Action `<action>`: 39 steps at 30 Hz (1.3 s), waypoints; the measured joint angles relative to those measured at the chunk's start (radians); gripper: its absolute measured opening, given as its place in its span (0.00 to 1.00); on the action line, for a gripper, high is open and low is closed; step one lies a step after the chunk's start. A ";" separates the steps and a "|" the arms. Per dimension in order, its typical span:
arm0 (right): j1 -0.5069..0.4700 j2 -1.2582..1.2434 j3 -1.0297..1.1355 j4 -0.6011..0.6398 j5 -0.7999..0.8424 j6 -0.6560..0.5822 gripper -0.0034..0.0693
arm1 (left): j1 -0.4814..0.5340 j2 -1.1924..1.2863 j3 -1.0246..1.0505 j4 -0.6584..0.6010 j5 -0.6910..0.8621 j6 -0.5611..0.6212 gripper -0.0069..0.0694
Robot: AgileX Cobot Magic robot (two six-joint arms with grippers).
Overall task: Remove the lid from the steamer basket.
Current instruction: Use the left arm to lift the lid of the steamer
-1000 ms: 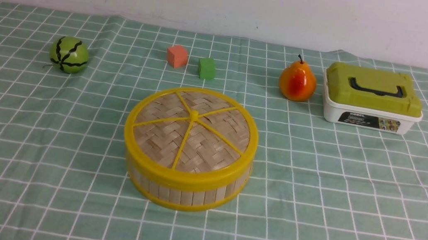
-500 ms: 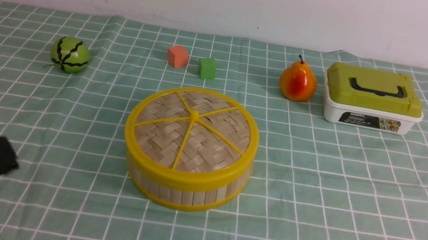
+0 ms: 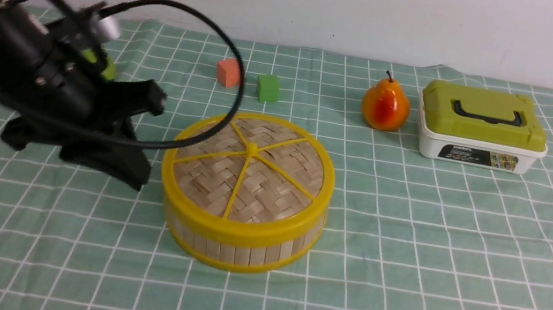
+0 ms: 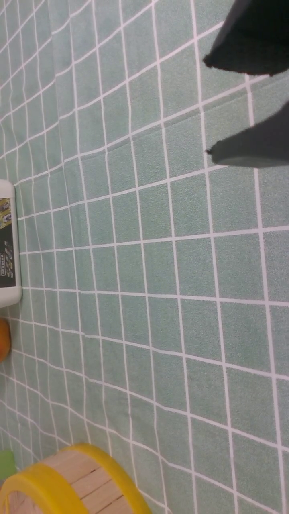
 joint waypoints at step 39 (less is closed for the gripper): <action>0.000 0.000 0.000 0.000 0.000 0.000 0.38 | -0.304 0.637 -0.714 0.542 0.012 -0.251 0.52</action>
